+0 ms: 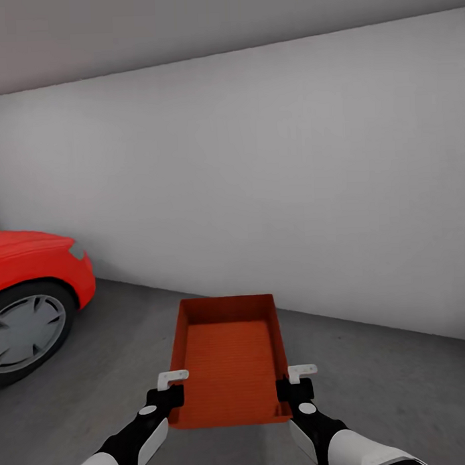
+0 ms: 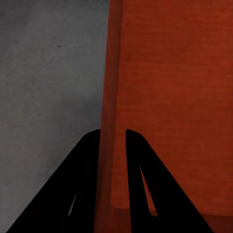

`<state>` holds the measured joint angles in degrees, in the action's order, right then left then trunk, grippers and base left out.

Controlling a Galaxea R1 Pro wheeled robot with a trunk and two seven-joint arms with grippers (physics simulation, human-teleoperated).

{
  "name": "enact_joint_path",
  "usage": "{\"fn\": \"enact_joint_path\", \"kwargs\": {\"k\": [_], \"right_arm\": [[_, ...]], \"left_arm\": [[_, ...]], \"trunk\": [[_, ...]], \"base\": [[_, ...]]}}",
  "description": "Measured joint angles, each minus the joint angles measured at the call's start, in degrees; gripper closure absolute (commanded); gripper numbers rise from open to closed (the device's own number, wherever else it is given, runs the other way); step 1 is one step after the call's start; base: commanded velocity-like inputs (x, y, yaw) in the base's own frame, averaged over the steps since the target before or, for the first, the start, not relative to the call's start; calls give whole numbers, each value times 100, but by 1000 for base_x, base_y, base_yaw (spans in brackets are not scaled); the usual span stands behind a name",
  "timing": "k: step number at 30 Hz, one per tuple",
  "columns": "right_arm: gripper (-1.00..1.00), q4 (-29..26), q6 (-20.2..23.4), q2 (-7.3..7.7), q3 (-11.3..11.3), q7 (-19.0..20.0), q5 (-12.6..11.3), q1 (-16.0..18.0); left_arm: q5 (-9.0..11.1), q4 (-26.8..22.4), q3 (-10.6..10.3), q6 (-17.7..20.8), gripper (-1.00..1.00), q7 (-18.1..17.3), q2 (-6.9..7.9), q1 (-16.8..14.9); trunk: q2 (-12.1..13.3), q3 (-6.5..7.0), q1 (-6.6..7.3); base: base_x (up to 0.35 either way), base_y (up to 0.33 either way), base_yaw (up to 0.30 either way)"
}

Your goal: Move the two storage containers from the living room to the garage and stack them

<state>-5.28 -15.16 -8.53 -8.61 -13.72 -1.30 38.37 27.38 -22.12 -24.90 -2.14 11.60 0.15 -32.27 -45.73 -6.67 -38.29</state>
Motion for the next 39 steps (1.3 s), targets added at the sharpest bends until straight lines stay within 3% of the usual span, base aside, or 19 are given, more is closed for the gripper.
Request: {"fn": "enact_joint_path", "kwargs": {"k": [39], "right_arm": [[100, -3, 1, -6, -3, -7, -5, 0]], "left_arm": [[7, -7, -2, -2, 100, -1, 7, 0]], "trunk": [[0, 0, 2]], "base": [[311, 0, -1]]}}
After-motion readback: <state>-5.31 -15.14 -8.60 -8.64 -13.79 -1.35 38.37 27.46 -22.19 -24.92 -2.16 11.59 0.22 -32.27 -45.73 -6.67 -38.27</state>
